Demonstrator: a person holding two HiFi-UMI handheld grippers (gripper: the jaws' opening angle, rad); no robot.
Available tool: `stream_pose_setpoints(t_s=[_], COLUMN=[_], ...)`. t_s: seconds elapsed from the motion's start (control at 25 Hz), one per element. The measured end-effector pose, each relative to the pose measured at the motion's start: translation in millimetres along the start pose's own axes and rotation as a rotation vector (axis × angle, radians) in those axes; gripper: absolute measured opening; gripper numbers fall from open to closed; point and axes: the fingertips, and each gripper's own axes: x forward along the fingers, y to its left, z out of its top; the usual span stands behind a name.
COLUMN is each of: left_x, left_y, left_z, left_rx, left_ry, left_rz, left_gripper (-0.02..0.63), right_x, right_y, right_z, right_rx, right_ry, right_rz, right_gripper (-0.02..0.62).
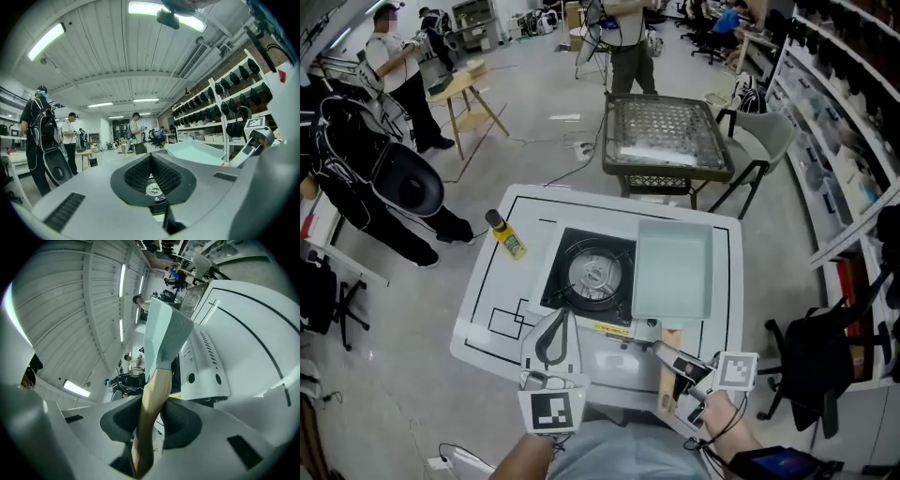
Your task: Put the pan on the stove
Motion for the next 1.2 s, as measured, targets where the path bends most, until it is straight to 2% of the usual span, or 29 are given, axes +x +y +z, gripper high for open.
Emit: stream_pose_setpoints(t_s=[0.36, 0.56, 0.92, 1.2], left_x=[16, 27, 35, 43], left_y=[62, 97, 146, 166], left_z=[-5, -9, -15, -20], left_rx=[-0.014, -0.021, -0.011, -0.005], left_ry=[0.006, 0.004, 0.005, 0.016], left_rz=[-0.038, -0.039, -0.047, -0.076], left_gripper=[0.017, 0.017, 0.017, 0.017], right_x=[69, 110, 164, 189], right_y=[9, 13, 15, 9], right_z=[-13, -15, -24, -31], right_rx=[0.020, 0.017, 0.039, 0.071], right_ry=[-0.013, -0.005, -0.007, -0.026], right_rz=[-0.027, -0.011, 0.001, -0.013], right_gripper=[0.135, 0.135, 0.137, 0.137])
